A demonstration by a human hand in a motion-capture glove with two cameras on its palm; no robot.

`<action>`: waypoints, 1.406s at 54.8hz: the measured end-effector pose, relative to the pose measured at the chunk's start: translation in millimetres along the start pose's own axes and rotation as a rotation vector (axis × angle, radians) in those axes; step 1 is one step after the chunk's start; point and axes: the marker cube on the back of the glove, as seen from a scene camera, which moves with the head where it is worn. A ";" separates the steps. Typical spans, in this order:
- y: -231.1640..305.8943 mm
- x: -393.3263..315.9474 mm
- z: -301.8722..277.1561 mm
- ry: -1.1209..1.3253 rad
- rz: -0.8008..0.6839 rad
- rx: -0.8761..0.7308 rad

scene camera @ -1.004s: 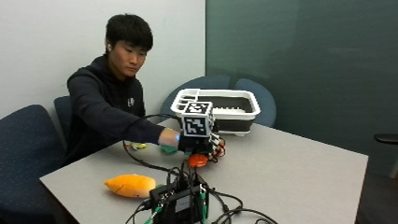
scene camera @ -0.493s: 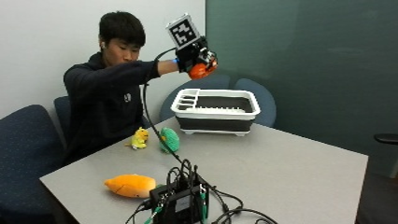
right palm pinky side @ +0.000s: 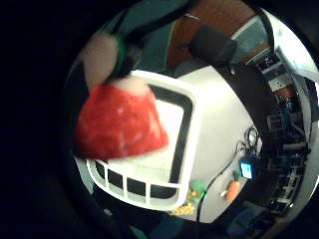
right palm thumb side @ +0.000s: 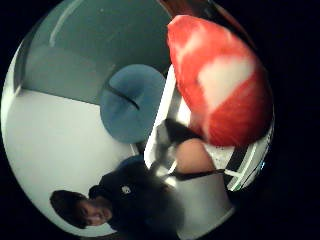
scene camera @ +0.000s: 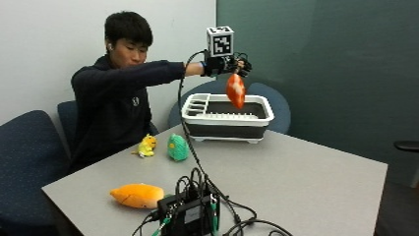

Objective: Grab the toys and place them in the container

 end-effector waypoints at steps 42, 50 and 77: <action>232.3 198.2 32.7 0.189 0.253 -0.344; 252.6 209.4 88.7 0.041 0.186 -0.433; 235.8 221.8 132.7 0.100 0.156 -0.156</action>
